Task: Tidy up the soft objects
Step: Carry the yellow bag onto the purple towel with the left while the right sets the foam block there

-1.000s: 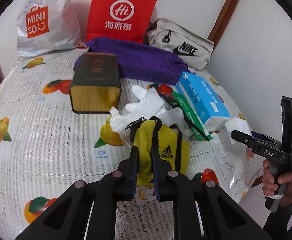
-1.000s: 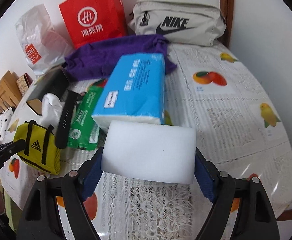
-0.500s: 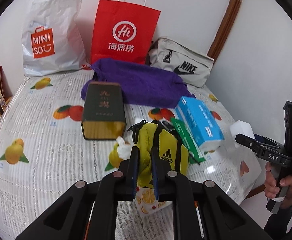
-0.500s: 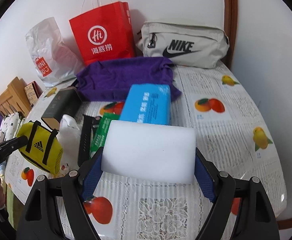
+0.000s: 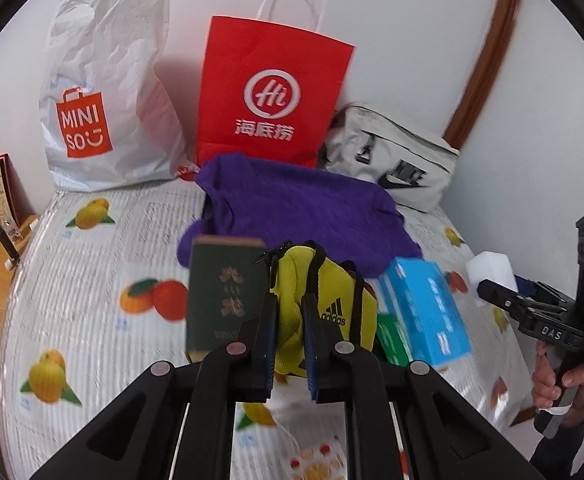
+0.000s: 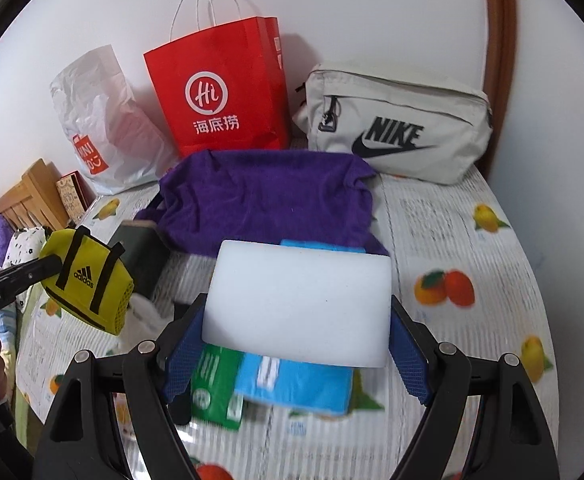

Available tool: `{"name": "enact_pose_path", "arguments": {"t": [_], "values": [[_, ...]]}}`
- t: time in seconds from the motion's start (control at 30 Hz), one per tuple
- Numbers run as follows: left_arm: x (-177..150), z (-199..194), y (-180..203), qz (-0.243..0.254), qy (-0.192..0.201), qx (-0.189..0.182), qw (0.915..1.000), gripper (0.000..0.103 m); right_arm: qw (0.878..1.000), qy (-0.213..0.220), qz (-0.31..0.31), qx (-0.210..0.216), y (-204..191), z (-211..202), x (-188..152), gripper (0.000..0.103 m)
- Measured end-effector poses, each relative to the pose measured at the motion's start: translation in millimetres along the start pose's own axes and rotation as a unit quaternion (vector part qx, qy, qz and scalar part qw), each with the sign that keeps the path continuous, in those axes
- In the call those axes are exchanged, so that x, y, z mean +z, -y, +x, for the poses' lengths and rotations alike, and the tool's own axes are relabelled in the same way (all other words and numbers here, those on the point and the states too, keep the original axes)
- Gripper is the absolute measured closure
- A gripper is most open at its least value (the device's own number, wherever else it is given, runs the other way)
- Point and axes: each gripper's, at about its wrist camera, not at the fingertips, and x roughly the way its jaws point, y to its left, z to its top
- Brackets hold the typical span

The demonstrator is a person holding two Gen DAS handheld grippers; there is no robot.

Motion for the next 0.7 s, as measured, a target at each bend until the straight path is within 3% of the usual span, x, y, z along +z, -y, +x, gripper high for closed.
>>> {"name": "enact_pose_path", "arguments": {"t": [0.43,0.7], "values": [[71,55,-10,-0.004,-0.01,0.007,0.9999,0.091,1.0,-0.018,-0.022,0.011,1,70,74,0.021],[111,117,-17,-0.007,-0.044,0.015,0.9989,0.091,0.998,-0.059,-0.024,0.009,9,132,100,0.021]]}}
